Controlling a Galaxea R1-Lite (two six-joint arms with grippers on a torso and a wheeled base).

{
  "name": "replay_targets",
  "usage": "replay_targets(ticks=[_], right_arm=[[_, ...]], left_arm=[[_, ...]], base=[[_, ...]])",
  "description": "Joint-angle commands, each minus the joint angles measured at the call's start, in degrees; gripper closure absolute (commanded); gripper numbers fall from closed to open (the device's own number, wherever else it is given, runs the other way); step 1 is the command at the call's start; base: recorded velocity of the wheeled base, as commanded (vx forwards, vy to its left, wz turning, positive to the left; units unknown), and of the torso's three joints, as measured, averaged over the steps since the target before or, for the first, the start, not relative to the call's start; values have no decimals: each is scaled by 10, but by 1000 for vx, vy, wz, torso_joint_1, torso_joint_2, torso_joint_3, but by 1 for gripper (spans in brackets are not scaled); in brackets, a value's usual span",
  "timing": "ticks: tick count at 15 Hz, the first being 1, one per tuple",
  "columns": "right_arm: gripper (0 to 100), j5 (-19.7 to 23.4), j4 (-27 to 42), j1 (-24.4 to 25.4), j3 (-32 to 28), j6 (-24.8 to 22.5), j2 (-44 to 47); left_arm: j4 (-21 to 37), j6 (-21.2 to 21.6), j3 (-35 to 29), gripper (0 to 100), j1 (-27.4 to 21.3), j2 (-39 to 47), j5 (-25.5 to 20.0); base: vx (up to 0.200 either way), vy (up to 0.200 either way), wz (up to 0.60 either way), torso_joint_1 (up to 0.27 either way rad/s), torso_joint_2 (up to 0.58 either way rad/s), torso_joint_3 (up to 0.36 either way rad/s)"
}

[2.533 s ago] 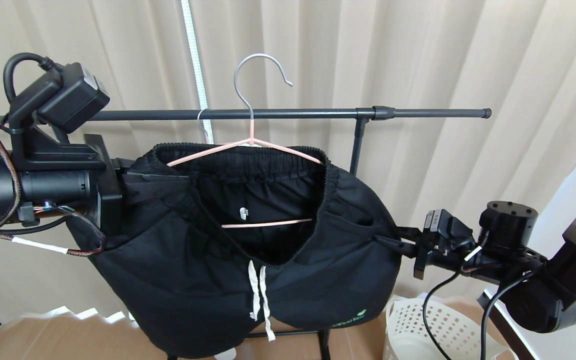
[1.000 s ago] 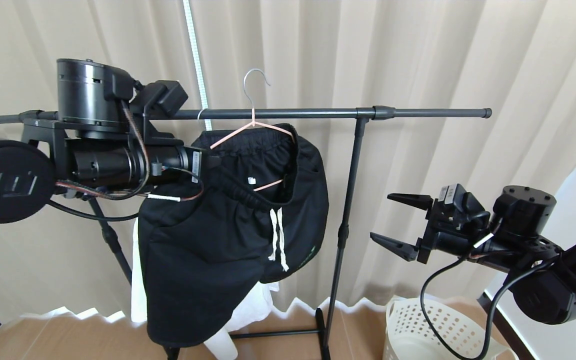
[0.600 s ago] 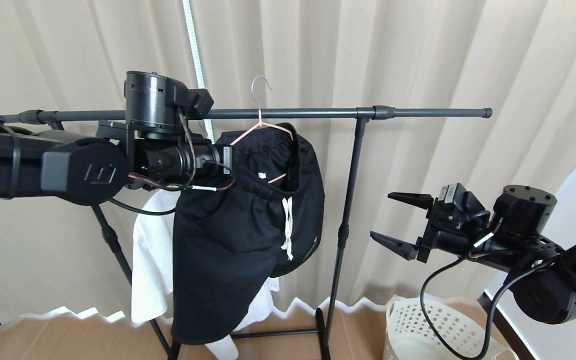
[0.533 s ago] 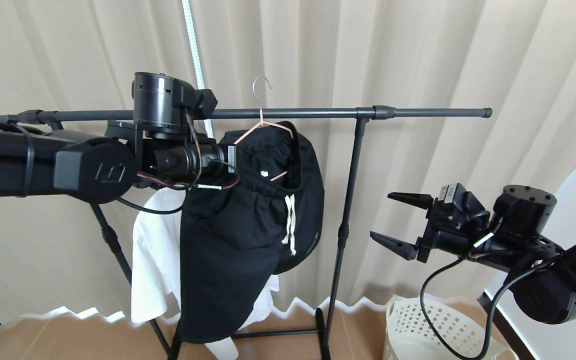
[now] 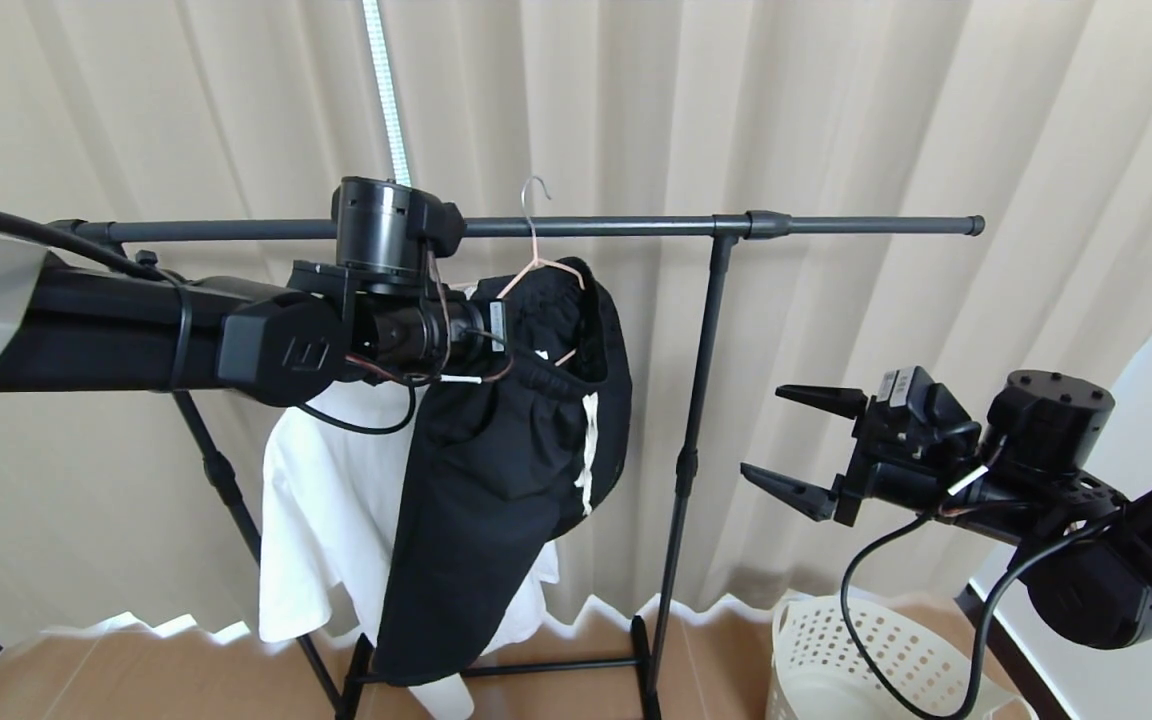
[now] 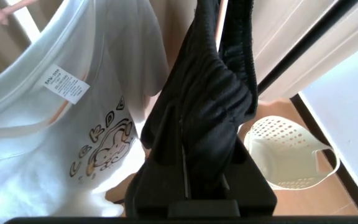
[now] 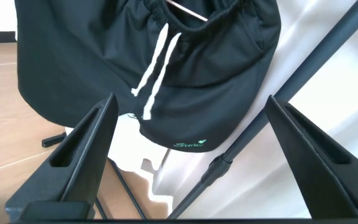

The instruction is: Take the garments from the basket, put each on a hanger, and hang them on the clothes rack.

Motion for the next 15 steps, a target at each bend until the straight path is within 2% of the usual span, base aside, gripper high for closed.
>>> replay_targets(ticks=[1, 7, 8, 13, 15], right_arm=[[0, 0, 0, 0, 1, -1, 1], [0, 0, 0, 0, 2, -1, 1], [0, 0, 0, 0, 2, -1, 0], [0, 0, 1, 1, 2, 0, -6], [0, -24, 2, 3, 2, 2, -18]], left_arm=[[0, -1, -3, 100, 2, 18, 0], [0, -6, -2, 100, 2, 27, 6], [0, -6, -2, 0, 1, 26, 6], [0, -8, 18, 0, 0, -2, 6], [1, -8, 36, 0, 0, -33, 7]], base=[[0, 0, 0, 0, 0, 0], [0, 0, 0, 0, 0, 0], [0, 0, 0, 0, 0, 0], [0, 0, 0, 0, 0, 0], [0, 0, 0, 0, 0, 0]])
